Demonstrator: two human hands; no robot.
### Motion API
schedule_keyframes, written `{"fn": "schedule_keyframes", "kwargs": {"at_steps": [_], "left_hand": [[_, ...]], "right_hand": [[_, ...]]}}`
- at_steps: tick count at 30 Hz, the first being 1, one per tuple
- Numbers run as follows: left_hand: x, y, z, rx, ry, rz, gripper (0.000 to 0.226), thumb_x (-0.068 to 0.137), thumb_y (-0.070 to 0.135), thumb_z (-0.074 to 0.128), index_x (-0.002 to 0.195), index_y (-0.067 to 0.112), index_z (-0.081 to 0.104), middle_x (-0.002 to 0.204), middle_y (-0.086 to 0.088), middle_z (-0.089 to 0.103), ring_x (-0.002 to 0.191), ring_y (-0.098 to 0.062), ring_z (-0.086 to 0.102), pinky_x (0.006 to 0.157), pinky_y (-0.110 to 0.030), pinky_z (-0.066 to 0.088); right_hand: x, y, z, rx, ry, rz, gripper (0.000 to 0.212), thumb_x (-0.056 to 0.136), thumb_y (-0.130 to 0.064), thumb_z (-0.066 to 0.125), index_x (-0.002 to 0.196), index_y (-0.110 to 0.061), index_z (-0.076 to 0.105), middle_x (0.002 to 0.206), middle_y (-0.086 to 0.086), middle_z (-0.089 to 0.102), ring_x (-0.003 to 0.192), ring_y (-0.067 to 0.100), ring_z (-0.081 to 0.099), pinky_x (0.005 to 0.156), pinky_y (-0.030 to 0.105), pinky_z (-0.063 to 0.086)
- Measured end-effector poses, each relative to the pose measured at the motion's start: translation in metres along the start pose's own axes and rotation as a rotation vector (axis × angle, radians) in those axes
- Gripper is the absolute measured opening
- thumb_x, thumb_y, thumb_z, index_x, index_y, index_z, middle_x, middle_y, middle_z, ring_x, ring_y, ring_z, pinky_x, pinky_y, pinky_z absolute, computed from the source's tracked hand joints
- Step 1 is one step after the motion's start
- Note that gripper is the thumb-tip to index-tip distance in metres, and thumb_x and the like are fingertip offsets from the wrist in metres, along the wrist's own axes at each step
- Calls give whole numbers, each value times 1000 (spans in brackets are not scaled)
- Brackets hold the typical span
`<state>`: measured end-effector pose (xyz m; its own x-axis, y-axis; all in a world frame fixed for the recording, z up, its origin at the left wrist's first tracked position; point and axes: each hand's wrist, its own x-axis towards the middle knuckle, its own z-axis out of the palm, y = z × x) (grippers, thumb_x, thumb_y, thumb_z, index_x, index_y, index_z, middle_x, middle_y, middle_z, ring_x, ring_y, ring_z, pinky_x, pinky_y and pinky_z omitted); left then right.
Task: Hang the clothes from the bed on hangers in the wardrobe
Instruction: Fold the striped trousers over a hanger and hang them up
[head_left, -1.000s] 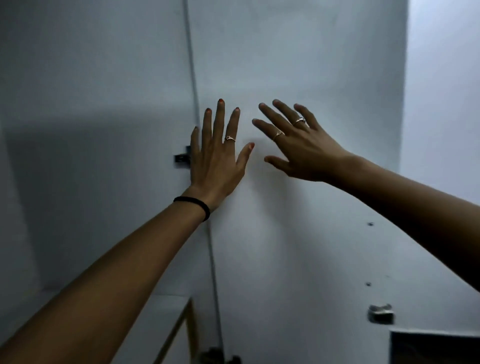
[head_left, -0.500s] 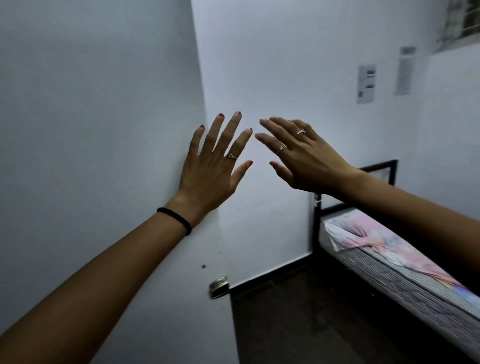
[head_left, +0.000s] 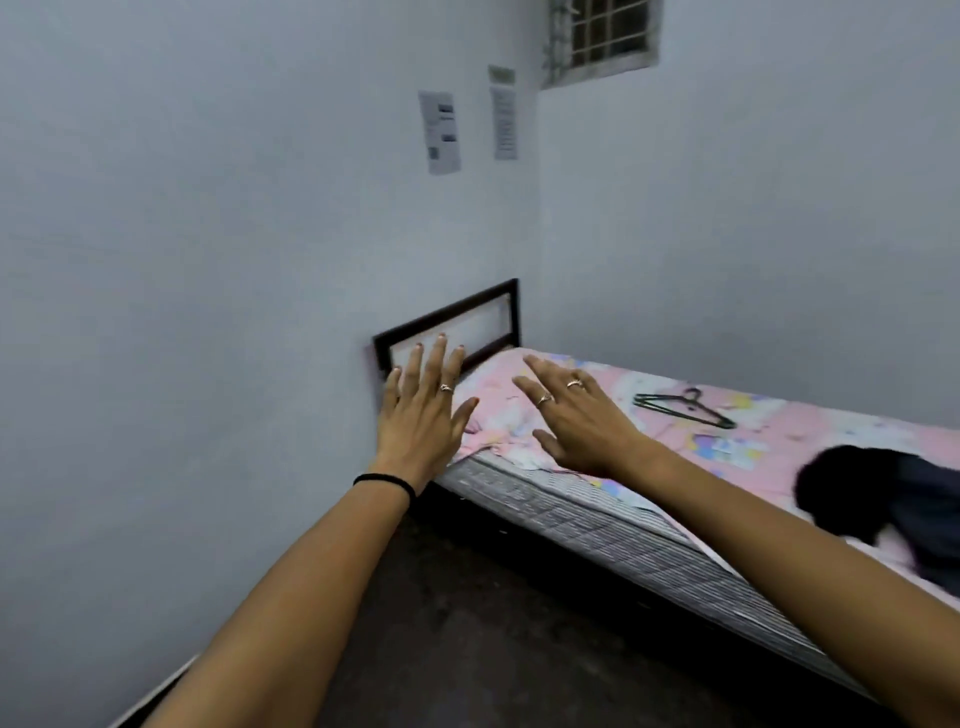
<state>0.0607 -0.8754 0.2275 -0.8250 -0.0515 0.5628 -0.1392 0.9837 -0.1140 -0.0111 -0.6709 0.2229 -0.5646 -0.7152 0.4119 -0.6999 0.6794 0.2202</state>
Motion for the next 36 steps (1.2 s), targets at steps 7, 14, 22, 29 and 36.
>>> {"fn": "schedule_keyframes", "kwargs": {"at_steps": [7, 14, 22, 29, 36], "left_hand": [[70, 125, 62, -196, -41, 226, 60, 93, 51, 30, 144, 20, 37, 151, -7, 39, 136, -31, 40, 104, -49, 38], [111, 233, 104, -183, -96, 523, 60, 93, 50, 26, 142, 20, 44, 151, -4, 38, 136, -29, 40, 105, -47, 38], [221, 281, 155, -167, 20, 714, 48, 93, 43, 51, 129, 12, 58, 150, -7, 40, 139, -30, 36, 109, -47, 32], [306, 282, 246, -183, -112, 696, 53, 100, 45, 34, 140, 12, 42, 158, -6, 21, 147, -27, 13, 115, -45, 15], [333, 337, 310, -311, -290, 663, 53, 100, 43, 35, 141, 11, 41, 157, -6, 24, 145, -26, 16, 114, -45, 20]], "right_hand": [[-63, 126, 31, -90, -127, 213, 68, 94, -32, 49, 152, -13, 18, 161, 11, 3, 147, 27, 15, 116, 43, 14], [-105, 202, 48, -21, -239, 477, 70, 95, -31, 51, 152, -13, 14, 161, 11, 0, 146, 26, 19, 114, 38, 21], [-110, 297, 75, -28, -368, 732, 71, 96, -32, 50, 153, -16, 12, 161, 9, -1, 146, 26, 16, 113, 40, 22], [-134, 397, 108, 156, -232, 1200, 63, 87, -37, 56, 140, -6, 41, 146, 15, 39, 131, 33, 42, 105, 43, 39], [-250, 443, 139, 227, -222, 1724, 53, 90, -23, 61, 133, 4, 44, 134, 28, 45, 119, 43, 49, 95, 42, 43]]}}
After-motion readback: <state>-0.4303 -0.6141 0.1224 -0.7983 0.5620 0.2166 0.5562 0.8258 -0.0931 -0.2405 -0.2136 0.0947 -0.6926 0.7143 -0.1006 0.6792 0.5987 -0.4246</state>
